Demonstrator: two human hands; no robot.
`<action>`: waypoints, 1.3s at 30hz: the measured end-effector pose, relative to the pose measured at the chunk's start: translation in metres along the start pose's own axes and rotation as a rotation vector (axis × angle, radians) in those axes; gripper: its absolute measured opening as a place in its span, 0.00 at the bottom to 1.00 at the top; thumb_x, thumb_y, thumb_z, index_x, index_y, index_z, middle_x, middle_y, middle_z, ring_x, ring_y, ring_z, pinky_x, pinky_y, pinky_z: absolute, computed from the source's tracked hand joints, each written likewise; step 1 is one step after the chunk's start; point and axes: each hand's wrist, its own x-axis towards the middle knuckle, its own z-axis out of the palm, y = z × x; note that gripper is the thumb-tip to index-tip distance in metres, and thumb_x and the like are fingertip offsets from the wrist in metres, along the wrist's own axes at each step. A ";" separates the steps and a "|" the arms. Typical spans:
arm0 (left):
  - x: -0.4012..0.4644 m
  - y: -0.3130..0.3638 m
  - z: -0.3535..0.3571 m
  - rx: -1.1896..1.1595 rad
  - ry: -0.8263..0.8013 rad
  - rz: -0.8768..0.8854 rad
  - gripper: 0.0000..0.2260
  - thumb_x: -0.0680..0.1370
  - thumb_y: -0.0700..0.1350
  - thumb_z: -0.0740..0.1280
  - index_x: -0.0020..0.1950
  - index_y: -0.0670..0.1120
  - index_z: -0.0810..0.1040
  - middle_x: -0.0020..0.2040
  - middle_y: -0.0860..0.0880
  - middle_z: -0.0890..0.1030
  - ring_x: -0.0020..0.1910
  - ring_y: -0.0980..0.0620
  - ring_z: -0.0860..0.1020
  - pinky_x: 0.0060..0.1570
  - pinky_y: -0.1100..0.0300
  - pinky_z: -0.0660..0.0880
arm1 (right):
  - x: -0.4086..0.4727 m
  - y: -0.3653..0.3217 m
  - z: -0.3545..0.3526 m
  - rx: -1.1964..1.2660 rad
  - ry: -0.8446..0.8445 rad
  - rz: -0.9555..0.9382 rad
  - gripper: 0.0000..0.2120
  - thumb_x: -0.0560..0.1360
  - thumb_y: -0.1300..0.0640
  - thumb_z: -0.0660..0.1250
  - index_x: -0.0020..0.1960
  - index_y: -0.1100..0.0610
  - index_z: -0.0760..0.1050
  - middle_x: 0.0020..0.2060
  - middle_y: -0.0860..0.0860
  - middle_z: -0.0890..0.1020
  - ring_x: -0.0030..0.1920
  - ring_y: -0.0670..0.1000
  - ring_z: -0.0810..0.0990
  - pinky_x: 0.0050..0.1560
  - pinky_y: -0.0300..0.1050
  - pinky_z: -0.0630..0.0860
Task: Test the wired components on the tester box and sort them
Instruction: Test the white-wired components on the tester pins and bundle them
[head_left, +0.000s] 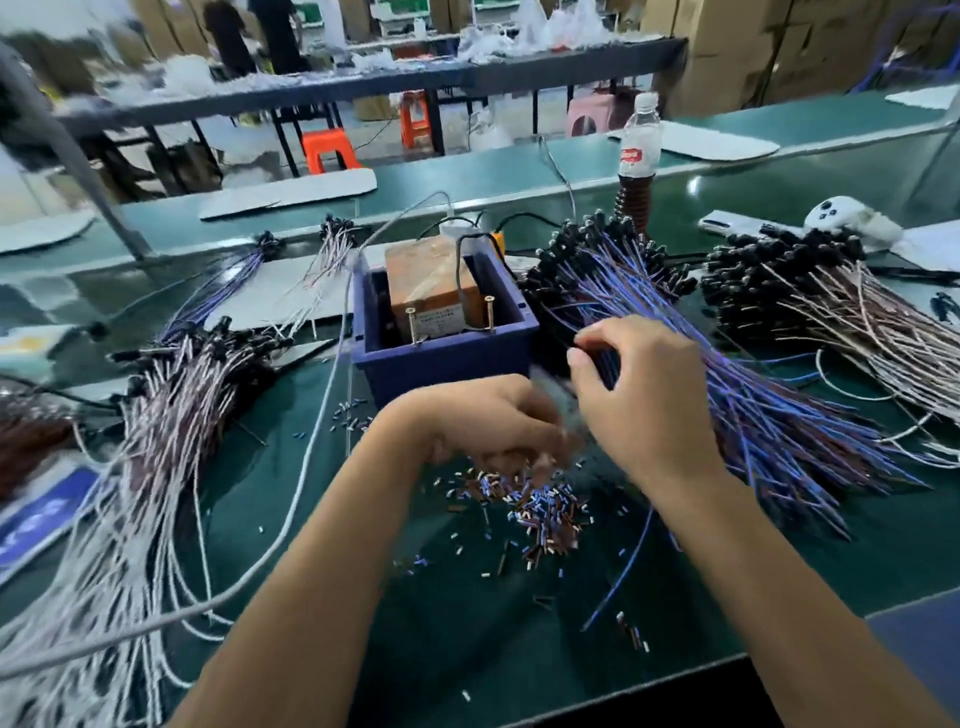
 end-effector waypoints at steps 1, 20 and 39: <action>-0.019 -0.010 -0.005 0.018 -0.031 -0.022 0.09 0.82 0.41 0.64 0.50 0.41 0.84 0.36 0.48 0.83 0.25 0.54 0.70 0.25 0.63 0.65 | -0.003 -0.017 0.008 0.034 -0.047 -0.031 0.05 0.78 0.56 0.71 0.48 0.56 0.84 0.43 0.51 0.86 0.45 0.55 0.83 0.49 0.50 0.79; -0.175 -0.149 -0.113 0.367 0.753 -0.898 0.16 0.81 0.56 0.66 0.57 0.43 0.80 0.62 0.41 0.80 0.59 0.41 0.78 0.59 0.51 0.75 | -0.064 -0.271 0.188 0.173 -0.854 -0.078 0.32 0.78 0.42 0.65 0.72 0.65 0.66 0.58 0.61 0.81 0.59 0.66 0.81 0.49 0.53 0.74; -0.135 -0.142 -0.106 0.342 0.743 -0.856 0.07 0.74 0.47 0.67 0.44 0.43 0.76 0.43 0.47 0.78 0.41 0.46 0.78 0.44 0.55 0.75 | -0.054 -0.236 0.186 0.253 -0.855 0.017 0.13 0.75 0.48 0.70 0.50 0.57 0.73 0.41 0.53 0.79 0.46 0.63 0.81 0.42 0.51 0.76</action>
